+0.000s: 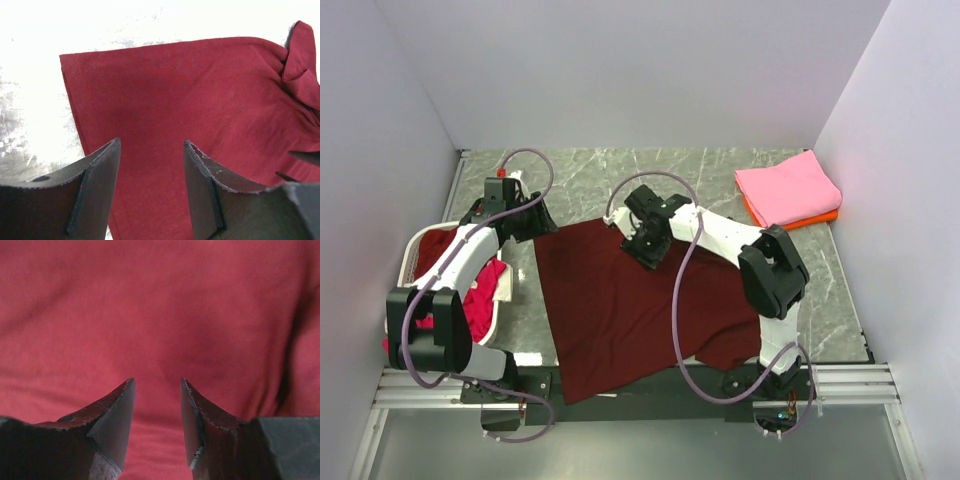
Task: Fold and stack the t-shirts
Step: Flatten the tshirt out
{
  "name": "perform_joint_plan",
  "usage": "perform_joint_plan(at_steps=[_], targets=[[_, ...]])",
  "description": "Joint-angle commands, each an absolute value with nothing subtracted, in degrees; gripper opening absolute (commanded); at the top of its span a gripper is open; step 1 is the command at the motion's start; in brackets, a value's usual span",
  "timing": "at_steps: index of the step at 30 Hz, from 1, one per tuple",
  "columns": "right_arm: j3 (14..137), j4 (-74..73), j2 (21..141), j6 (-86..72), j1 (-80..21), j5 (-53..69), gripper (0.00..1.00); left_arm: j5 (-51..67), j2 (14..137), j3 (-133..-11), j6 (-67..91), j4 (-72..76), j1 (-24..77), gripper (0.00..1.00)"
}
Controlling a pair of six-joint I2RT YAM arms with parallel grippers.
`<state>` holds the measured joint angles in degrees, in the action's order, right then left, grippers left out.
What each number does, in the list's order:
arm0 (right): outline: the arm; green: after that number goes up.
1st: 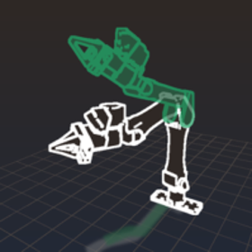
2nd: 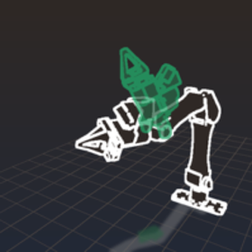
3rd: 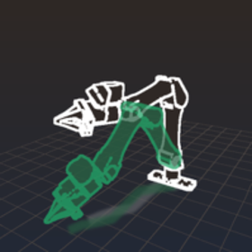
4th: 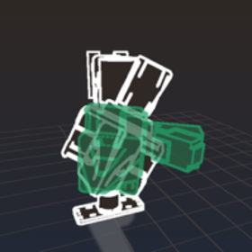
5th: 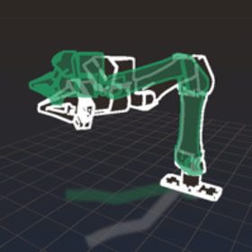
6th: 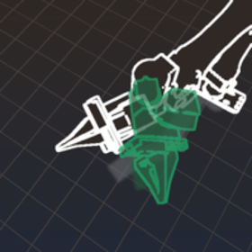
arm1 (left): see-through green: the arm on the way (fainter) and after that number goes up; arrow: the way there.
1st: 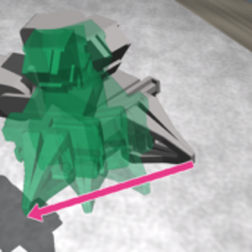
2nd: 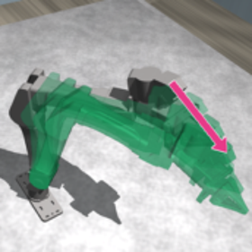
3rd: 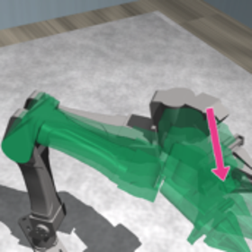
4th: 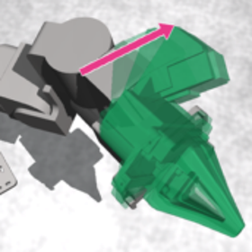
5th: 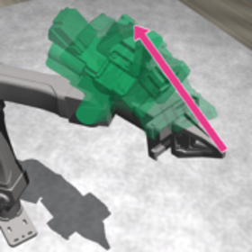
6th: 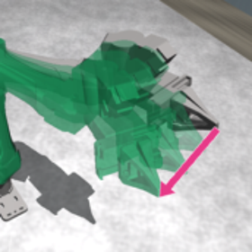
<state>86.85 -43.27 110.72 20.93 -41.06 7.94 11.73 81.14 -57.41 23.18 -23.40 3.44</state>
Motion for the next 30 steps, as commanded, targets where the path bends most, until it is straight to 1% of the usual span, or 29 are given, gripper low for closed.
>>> perform_joint_plan(at_steps=[1, 5, 8, 9, 12, 14, 19, 22, 26, 30], targets=[[89.2, -43.9, 105.8, 21.7, -37.6, 9.4, 0.49, 11.4, 78.5, -57.6, 22.1, -22.2, 3.4, 0.58], [95.7, -45.3, 105.7, 21.9, -33.1, 12.6, 0.49, 11.4, 78.2, -57.6, 22.1, -22.3, 3.4, 0.58], [102.5, -47.8, 109.7, 22.7, -28.5, 14.0, 0.49, 11.5, 78.0, -57.5, 22.1, -22.2, 3.4, 0.59], [106.1, -49.0, 112.3, 22.8, -26.3, 16.7, 0.49, 11.6, 78.0, -57.5, 22.1, -22.2, 3.4, 0.59], [112.2, -52.8, 118.4, 21.9, -23.7, 21.1, 0.49, 11.4, 78.0, -57.5, 22.1, -22.3, 3.4, 0.59], [116.3, -54.3, 121.8, 20.6, -22.1, 21.9, 0.49, 11.1, 77.9, -57.4, 22.0, -22.3, 3.4, 0.59], [116.9, -57.0, 124.4, 20.5, -20.0, 25.2, 0.51, 11.2, 77.9, -57.5, 21.9, -22.3, 3.4, 0.59], [114.4, -58.0, 124.2, 21.6, -20.0, 25.2, 0.55, 11.7, 78.0, -57.6, 21.9, -22.3, 3.4, 0.59], [112.7, -60.5, 124.5, 23.1, -20.0, 24.1, 0.57, 11.8, 78.0, -57.4, 22.0, -22.1, 3.4, 0.59], [108.4, -60.0, 122.5, 23.6, -20.0, 22.7, 0.57, 11.9, 77.8, -57.3, 22.1, -22.1, 3.4, 0.59]])
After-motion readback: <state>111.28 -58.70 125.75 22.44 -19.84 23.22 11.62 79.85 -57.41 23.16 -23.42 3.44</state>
